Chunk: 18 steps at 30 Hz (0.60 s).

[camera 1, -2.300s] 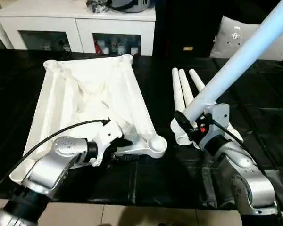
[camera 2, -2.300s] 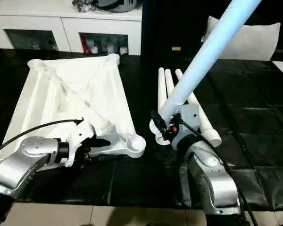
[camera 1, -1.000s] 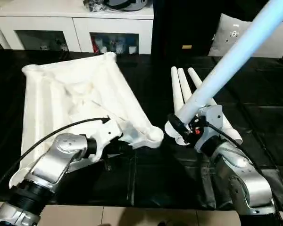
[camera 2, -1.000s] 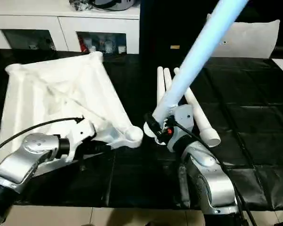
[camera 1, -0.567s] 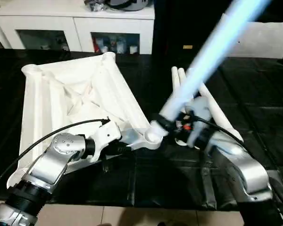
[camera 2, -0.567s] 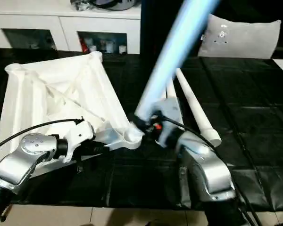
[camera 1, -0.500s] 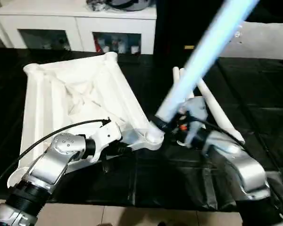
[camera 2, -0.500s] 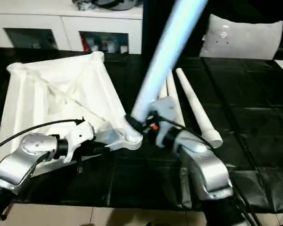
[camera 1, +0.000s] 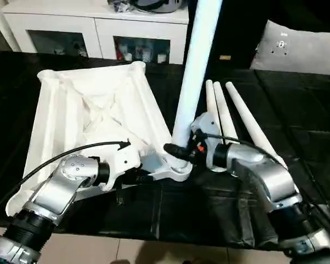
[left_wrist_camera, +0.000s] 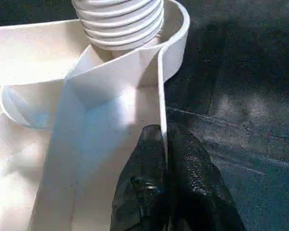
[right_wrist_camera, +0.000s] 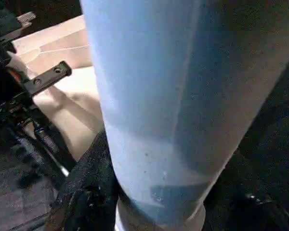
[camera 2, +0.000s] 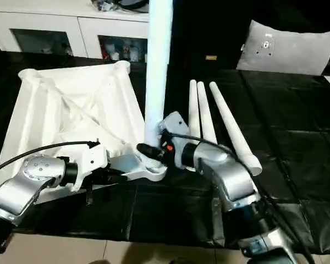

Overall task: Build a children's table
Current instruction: Insert table leg to table base

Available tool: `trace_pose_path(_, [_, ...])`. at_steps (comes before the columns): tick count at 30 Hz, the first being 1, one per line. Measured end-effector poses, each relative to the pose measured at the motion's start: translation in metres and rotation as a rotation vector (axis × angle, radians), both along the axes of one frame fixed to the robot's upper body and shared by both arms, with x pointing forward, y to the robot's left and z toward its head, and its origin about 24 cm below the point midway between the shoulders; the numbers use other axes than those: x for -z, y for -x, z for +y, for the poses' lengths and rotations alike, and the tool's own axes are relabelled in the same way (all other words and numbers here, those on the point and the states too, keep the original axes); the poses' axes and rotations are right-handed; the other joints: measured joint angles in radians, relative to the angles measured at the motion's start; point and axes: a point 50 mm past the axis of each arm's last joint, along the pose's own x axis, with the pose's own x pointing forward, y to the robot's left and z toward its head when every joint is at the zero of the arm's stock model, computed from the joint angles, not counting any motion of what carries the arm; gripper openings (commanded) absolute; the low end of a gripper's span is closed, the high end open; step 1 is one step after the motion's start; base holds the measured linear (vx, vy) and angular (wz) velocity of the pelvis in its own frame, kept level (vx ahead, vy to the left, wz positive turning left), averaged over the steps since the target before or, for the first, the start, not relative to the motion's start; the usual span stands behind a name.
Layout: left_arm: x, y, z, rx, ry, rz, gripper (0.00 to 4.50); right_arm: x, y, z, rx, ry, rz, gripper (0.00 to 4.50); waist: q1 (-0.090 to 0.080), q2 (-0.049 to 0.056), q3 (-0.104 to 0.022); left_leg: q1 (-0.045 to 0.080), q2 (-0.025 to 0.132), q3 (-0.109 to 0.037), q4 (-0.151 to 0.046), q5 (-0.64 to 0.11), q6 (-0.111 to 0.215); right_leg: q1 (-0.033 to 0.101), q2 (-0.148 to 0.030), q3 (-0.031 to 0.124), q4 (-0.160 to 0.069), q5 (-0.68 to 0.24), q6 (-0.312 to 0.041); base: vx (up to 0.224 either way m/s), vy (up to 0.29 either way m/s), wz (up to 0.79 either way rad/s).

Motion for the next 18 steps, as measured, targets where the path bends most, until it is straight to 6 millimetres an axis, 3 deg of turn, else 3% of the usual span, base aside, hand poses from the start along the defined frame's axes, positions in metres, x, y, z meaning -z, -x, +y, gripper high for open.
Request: trace_pose_path(18, [0.0009,-0.0029,0.0007,0.026,-0.003,0.007,0.00,-0.0026,0.0030,-0.0063,-0.028,0.019,0.036,1.89,0.005,-0.001,0.000,0.001,0.003,0.002,0.000,0.003,-0.004,0.001,-0.001,-0.002,0.002,0.001,-0.001,0.000,0.000,0.00])
